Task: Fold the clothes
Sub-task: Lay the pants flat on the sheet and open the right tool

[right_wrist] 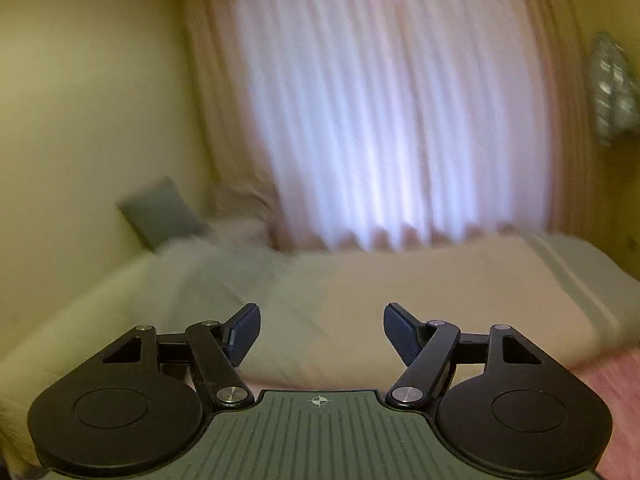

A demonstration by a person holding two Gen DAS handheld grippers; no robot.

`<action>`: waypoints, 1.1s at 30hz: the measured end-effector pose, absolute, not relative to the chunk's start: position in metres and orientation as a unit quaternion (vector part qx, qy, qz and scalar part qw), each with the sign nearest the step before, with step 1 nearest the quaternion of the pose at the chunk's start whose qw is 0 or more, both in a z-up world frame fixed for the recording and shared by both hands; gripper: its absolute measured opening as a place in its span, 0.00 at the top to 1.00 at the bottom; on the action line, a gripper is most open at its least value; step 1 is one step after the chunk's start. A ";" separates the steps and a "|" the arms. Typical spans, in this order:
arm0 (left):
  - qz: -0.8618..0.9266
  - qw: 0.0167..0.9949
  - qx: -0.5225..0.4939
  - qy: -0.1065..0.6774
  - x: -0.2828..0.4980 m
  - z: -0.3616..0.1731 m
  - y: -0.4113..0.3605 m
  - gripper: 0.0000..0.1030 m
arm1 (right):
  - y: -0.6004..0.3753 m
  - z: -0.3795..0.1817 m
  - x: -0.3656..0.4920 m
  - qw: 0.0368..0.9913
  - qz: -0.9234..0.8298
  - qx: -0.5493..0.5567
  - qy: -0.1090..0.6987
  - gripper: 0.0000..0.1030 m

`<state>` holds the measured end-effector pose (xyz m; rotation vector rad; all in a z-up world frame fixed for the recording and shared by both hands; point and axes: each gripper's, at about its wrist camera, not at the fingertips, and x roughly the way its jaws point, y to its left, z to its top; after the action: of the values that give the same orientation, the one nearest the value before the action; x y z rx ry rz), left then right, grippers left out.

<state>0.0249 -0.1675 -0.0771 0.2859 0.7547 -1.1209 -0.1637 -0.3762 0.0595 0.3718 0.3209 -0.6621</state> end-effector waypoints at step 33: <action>-0.591 0.647 0.352 0.327 0.044 -0.131 -0.111 0.16 | -0.164 -0.167 -0.255 0.661 -0.543 0.417 0.307 0.31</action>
<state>0.0444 -0.1112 -0.1310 0.8007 0.7437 -1.3450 -0.2552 -0.1642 -0.1674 0.9441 0.6941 -1.2276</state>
